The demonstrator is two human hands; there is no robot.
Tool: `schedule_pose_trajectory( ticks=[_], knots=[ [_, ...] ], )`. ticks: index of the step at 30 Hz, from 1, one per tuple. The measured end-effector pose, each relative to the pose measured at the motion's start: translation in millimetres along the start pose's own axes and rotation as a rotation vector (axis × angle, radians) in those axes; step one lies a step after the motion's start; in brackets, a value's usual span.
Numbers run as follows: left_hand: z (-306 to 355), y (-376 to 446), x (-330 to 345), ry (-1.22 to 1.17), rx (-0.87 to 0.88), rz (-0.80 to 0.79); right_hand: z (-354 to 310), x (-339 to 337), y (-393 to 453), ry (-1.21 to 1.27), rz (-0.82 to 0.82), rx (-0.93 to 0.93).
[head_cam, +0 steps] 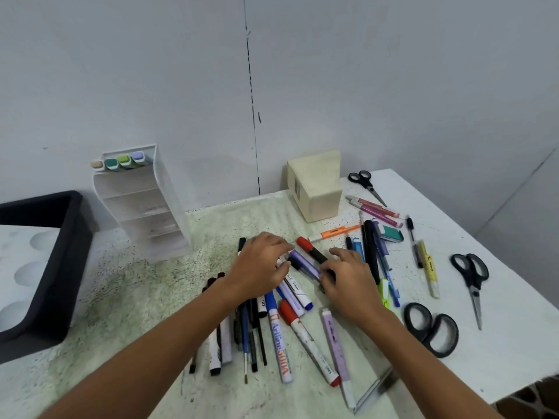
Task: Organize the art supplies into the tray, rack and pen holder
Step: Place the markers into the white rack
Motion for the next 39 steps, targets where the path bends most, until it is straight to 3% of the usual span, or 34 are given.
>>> schedule_pose_trajectory(
  ticks=[3, 8, 11, 15, 18, 21, 23, 26, 29, 31, 35, 39],
  knots=[
    [-2, 13, 13, 0.076, -0.091, -0.179, 0, -1, 0, -0.053, -0.042, -0.01],
    [-6, 19, 20, 0.031, -0.176, -0.135, -3, -2, 4, -0.108, -0.099, -0.029],
    [-10, 22, 18, -0.038, -0.156, -0.131, -1, -1, 10, 0.0, -0.103, 0.033],
    [-11, 29, -1, -0.431, -0.208, -0.008, 9, -10, 30, 0.343, -0.113, 0.214],
    [-9, 36, -20, -0.766, -0.442, 0.076, 13, -21, 47, 0.581, -0.178, 0.268],
    [-7, 40, -29, -0.884, -0.586, 0.138, 15, -27, 59, 0.673, -0.194, 0.225],
    [-9, 41, -32, -0.942, -0.631, 0.185, 25, -24, 71, 0.587, -0.062, 0.206],
    [-12, 41, -37, -0.967, -0.662, 0.236, 46, -16, 96, 0.109, 0.083, 0.081],
    [-15, 41, -44, -0.976, -0.698, 0.246, 62, -3, 115, -0.302, -0.043, -0.03],
    [-17, 39, -49, -0.973, -0.712, 0.242, 66, 2, 120, -0.421, -0.108, -0.045],
    [-22, 31, -56, -1.019, -0.761, 0.253, 64, -2, 124, -0.356, -0.109, -0.077],
    [-28, 21, -66, -1.072, -0.797, 0.23, 52, -14, 122, 0.134, -0.205, 0.056]
  ],
)
Point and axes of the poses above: each hand's wrist, its own y-axis towards the middle knuckle, its own x-axis out of the palm, z = x × y, the point moved 2 cm from there along y, towards the middle knuckle, and after that the axes turned 14 degrees about z, right-handed, at the moved point
